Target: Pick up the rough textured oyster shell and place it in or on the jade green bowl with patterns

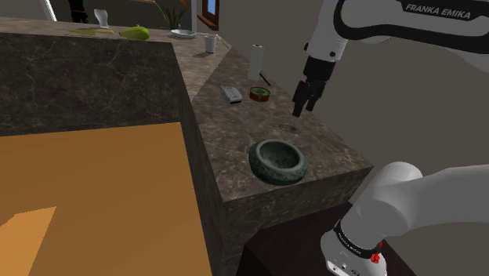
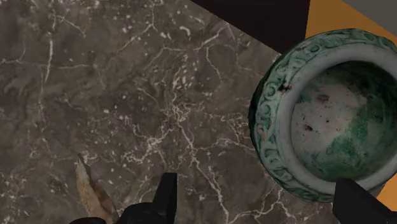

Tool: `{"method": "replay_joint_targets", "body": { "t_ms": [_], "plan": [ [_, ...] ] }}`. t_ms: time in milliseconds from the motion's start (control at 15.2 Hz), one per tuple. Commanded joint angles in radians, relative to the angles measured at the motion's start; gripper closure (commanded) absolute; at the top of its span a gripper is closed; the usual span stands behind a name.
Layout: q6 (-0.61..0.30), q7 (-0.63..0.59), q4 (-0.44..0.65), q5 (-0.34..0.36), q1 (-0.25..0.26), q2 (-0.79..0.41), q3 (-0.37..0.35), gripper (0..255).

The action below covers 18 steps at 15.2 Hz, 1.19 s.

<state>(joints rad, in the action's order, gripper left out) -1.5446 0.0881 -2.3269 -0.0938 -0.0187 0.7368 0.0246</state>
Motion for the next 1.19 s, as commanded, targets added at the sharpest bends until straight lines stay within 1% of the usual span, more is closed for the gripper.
{"method": "replay_joint_targets", "body": {
  "t_ms": [0, 330, 660, 924, 1122],
  "plan": [
    [0.000, 0.000, 0.000, 0.000, 0.000, 0.000, 0.000, 0],
    [-0.106, 0.213, -0.050, 0.070, 0.006, -0.068, 0.105, 0],
    [-0.220, 0.422, -0.056, 0.121, 0.016, -0.184, 0.207, 0],
    [-0.311, 0.589, -0.030, 0.138, 0.030, -0.307, 0.284, 0],
    [-0.374, 0.714, 0.007, 0.132, 0.043, -0.411, 0.335, 0]
  ]
}}
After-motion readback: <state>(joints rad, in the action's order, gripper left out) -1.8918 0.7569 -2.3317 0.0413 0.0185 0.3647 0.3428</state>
